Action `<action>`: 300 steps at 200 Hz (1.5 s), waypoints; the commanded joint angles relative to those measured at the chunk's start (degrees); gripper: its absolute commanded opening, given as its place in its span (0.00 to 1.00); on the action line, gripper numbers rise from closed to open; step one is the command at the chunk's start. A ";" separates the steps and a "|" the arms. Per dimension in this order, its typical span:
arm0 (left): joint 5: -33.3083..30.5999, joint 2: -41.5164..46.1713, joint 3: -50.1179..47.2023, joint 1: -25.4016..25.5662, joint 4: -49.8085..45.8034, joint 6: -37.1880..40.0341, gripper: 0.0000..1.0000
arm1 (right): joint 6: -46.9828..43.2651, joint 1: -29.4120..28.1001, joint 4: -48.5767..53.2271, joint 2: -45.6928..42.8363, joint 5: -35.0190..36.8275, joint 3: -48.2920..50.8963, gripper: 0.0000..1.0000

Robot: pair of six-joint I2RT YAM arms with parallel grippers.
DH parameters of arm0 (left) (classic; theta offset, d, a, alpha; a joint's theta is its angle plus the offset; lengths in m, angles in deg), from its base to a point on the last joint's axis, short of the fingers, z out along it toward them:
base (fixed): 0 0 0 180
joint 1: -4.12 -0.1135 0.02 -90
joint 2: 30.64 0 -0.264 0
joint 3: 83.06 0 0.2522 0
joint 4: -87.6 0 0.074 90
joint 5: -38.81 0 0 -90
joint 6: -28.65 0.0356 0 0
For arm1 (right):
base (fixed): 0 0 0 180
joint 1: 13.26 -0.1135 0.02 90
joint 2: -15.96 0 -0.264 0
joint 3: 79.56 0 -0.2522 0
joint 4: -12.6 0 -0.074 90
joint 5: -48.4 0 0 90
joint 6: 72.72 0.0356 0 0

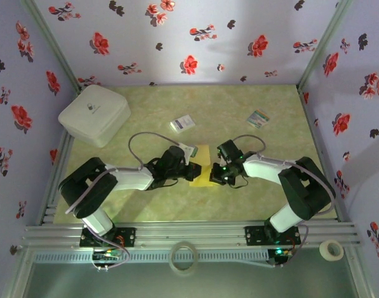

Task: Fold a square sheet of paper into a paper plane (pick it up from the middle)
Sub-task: Fold the triangle a second time at the center of the table.

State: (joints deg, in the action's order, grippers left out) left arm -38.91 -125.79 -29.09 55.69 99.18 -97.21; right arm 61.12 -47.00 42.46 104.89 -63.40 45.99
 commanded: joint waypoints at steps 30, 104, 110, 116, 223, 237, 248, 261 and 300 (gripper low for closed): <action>0.65 -2.46 -1.18 -0.24 5.38 -5.39 0.00 | 3.98 0.34 -5.48 -2.43 -2.53 0.91 0.04; 0.10 -2.30 -1.27 -0.15 5.46 -5.07 0.00 | 11.22 -0.87 -16.03 1.51 -3.11 4.87 0.04; 0.03 -2.16 -1.26 -0.16 5.21 -4.76 0.00 | 10.67 -0.89 -15.07 1.85 -2.70 4.87 0.04; -0.05 -2.07 -1.34 -0.16 4.92 -4.32 0.00 | 9.82 -0.76 -13.45 2.16 -2.08 4.69 0.03; -2.65 -3.41 1.01 -1.13 -0.43 2.79 0.00 | -1.06 2.18 -0.88 2.04 1.16 2.13 0.03; -2.85 -3.87 1.41 -1.20 -0.13 3.22 0.00 | -1.38 2.18 -0.71 2.18 0.89 1.84 0.03; -3.02 -4.16 1.67 -1.30 0.31 3.94 0.00 | -1.38 2.18 -0.76 2.18 0.82 1.86 0.03; -3.91 -4.59 2.06 -1.25 0.23 5.24 0.00 | -1.43 2.18 -0.90 2.24 0.55 1.86 0.03; -6.94 -4.91 2.07 -1.30 0.91 9.89 0.01 | -1.52 2.23 -1.17 2.26 0.01 1.82 0.03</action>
State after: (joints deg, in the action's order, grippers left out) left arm -42.91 -129.97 -28.31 54.81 99.31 -92.18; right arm 60.81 -45.31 35.82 106.18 -65.96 47.44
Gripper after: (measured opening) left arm 0.043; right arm 0.058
